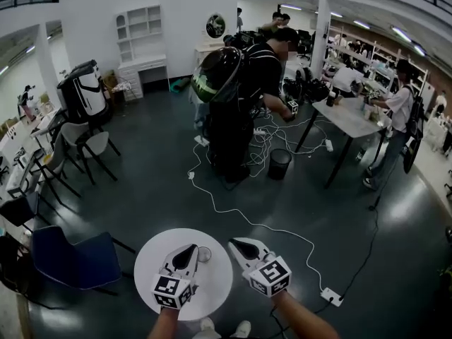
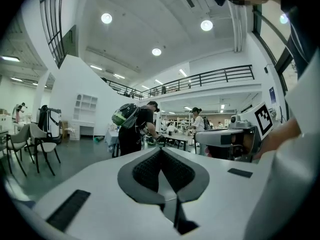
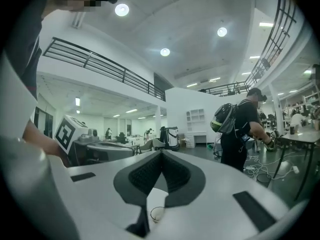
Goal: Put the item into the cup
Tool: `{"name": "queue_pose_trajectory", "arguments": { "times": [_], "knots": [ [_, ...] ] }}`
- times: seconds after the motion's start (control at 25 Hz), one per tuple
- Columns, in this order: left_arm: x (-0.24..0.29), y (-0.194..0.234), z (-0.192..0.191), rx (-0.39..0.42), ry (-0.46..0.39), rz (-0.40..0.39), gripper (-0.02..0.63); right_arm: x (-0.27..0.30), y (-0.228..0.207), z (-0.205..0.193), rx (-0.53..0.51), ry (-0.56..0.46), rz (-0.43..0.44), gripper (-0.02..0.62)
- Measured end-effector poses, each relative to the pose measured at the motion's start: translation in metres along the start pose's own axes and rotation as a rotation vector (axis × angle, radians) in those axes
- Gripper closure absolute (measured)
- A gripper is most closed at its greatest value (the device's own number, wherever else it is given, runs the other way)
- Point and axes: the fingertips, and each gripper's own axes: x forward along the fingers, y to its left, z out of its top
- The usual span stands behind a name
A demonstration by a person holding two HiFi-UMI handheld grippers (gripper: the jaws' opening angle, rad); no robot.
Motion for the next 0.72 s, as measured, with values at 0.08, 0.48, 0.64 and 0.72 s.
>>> {"name": "queue_pose_trajectory", "arguments": {
  "times": [0.08, 0.48, 0.64, 0.72],
  "knots": [
    [-0.006, -0.008, 0.007, 0.002, -0.019, 0.009, 0.591, -0.009, 0.002, 0.005, -0.010, -0.009, 0.009, 0.579],
    [-0.020, -0.055, 0.022, 0.016, -0.076, 0.037, 0.591, -0.056, 0.000, 0.022, -0.044, -0.059, 0.033, 0.580],
    [-0.022, -0.070, 0.023, 0.004, -0.086, 0.033, 0.591, -0.068, 0.000, 0.026, -0.053, -0.073, 0.040, 0.580],
    [-0.023, -0.075, 0.021, -0.003, -0.086, 0.034, 0.591, -0.071, -0.001, 0.025, -0.050, -0.078, 0.041, 0.580]
  ]
}}
